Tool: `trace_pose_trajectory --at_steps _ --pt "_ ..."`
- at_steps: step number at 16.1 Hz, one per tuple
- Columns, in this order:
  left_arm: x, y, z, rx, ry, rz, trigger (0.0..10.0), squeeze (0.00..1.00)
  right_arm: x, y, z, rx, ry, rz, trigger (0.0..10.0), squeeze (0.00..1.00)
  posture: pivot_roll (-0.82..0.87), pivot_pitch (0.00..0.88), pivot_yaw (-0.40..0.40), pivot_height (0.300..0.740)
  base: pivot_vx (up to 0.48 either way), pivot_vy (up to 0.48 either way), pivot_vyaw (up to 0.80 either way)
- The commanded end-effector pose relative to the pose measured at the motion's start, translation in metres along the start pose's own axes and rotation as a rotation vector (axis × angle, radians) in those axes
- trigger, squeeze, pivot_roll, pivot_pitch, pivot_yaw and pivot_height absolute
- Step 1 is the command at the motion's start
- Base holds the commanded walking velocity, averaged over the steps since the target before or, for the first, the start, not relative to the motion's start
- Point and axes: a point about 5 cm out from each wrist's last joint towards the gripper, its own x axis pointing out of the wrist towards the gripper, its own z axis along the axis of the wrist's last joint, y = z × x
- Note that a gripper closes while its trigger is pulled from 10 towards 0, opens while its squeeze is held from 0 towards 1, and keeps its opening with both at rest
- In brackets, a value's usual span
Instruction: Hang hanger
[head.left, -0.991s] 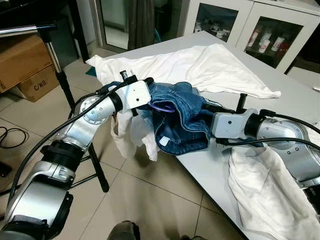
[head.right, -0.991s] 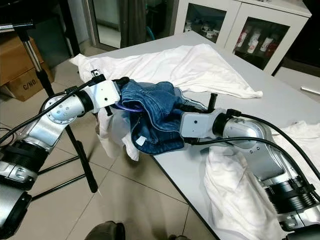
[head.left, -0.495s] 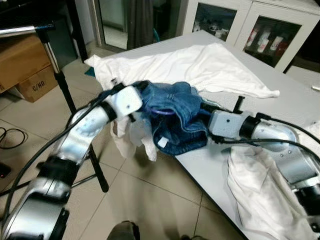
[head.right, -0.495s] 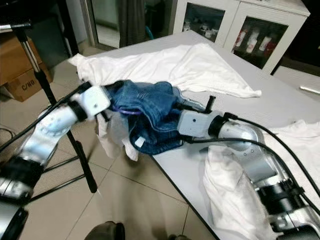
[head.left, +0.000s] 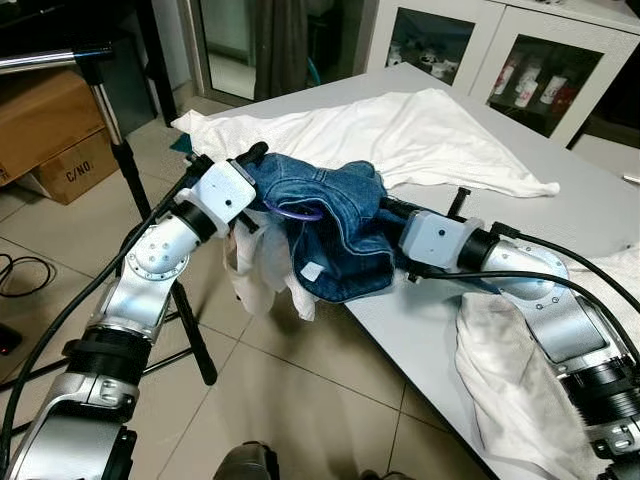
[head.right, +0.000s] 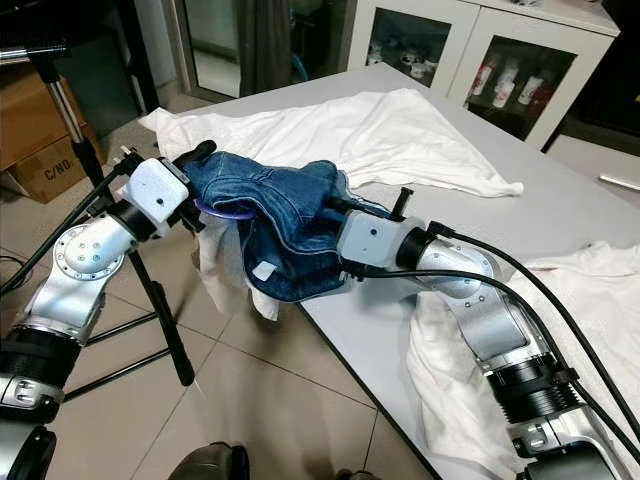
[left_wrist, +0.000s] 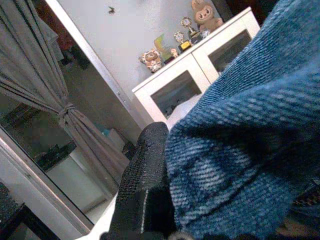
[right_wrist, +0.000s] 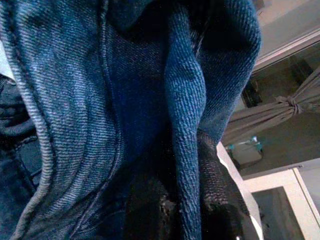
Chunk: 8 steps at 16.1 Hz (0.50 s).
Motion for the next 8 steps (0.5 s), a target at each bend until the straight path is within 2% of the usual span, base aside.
trace_pose_trajectory --at_steps 1,3,5,6,7,8 --pt "-0.008 0.04 0.007 -0.006 -0.036 0.183 10.0 0.0 -0.014 0.007 -0.031 0.063 0.152 0.008 0.0 0.0 0.11 0.031 -0.059 0.74 0.0 0.0 0.0" --pt "-0.019 0.052 -0.001 0.026 0.013 0.164 10.0 0.0 -0.017 0.006 -0.033 0.066 0.155 0.006 0.0 0.0 0.1 0.029 -0.056 0.74 0.0 0.0 0.0" --pt "-0.024 0.054 -0.003 0.053 0.031 0.108 10.0 0.0 -0.018 0.006 -0.032 0.067 0.148 0.003 0.0 0.0 0.1 0.029 -0.056 0.74 0.0 0.0 0.0" --pt "-0.023 0.049 -0.001 0.044 0.009 0.017 10.0 0.2 -0.017 0.006 -0.029 0.064 0.133 0.004 0.0 0.0 0.1 0.029 -0.056 0.74 0.0 0.0 0.0" --pt "-0.023 0.046 0.0 0.027 0.0 -0.006 10.0 1.0 -0.016 0.006 -0.028 0.063 0.13 0.004 0.0 0.0 0.1 0.029 -0.056 0.74 0.0 0.0 0.0" --pt "-0.019 0.037 0.005 0.018 -0.032 -0.078 10.0 1.0 -0.015 0.006 -0.027 0.062 0.126 0.004 0.0 0.0 0.1 0.03 -0.055 0.74 0.0 0.0 0.0"
